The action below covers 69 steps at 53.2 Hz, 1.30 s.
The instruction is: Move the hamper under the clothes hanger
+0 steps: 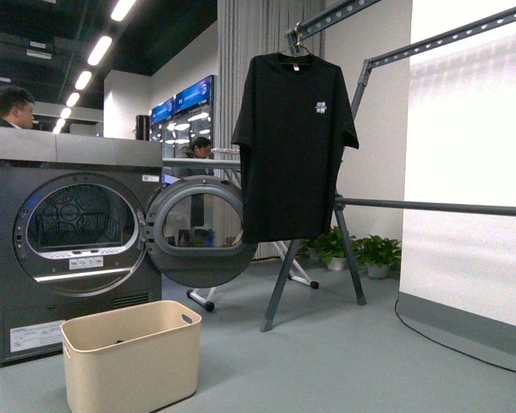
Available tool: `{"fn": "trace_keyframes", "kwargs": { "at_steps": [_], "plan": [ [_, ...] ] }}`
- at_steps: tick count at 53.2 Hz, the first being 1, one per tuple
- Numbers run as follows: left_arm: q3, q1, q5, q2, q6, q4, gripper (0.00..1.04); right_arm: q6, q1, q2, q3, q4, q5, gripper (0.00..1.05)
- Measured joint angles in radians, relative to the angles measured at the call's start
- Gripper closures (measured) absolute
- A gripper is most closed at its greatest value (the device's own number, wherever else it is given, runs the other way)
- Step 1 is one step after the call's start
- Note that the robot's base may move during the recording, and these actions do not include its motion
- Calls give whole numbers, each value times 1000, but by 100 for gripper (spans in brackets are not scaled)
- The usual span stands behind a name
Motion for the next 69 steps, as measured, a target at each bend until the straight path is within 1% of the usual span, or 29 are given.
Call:
{"fn": "trace_keyframes", "kwargs": {
  "at_steps": [69],
  "plan": [
    [0,0,0,1,0,-1,7,0,0,0,0,-2,-1,8]
  ]
}}
